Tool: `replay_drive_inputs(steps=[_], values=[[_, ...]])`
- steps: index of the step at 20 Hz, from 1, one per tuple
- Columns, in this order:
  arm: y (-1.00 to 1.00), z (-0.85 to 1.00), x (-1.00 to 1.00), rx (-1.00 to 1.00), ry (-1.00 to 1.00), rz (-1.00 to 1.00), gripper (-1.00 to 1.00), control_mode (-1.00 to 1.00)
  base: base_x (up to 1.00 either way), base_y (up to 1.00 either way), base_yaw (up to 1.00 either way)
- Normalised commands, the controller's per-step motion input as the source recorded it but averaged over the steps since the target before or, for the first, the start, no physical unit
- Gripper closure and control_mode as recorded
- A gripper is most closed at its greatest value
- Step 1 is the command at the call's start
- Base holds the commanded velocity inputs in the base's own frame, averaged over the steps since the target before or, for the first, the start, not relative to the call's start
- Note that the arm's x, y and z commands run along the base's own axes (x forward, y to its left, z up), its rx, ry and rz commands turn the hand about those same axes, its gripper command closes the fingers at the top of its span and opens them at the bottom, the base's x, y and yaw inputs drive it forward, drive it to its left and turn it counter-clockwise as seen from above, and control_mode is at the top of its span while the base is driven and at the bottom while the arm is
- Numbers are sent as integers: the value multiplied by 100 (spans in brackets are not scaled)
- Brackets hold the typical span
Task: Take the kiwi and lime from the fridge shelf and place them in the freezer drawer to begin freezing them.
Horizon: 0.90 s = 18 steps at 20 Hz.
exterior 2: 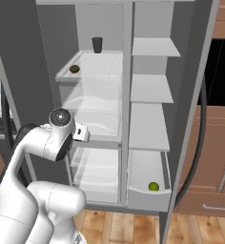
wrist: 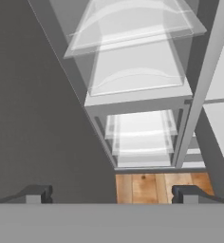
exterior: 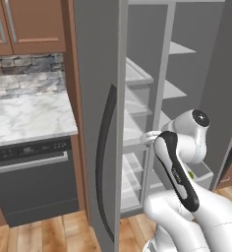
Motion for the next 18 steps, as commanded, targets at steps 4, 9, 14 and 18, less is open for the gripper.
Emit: replay_drive_inputs(steps=[4,9,14,18], values=[[0,0,0,0,0,0,-100,100,3,-30,3],[0,0,0,0,0,0,-100,100,14,-19,0],[0,0,0,0,0,0,-100,100,34,-1,0],[0,0,0,0,0,0,-100,100,72,18,0]])
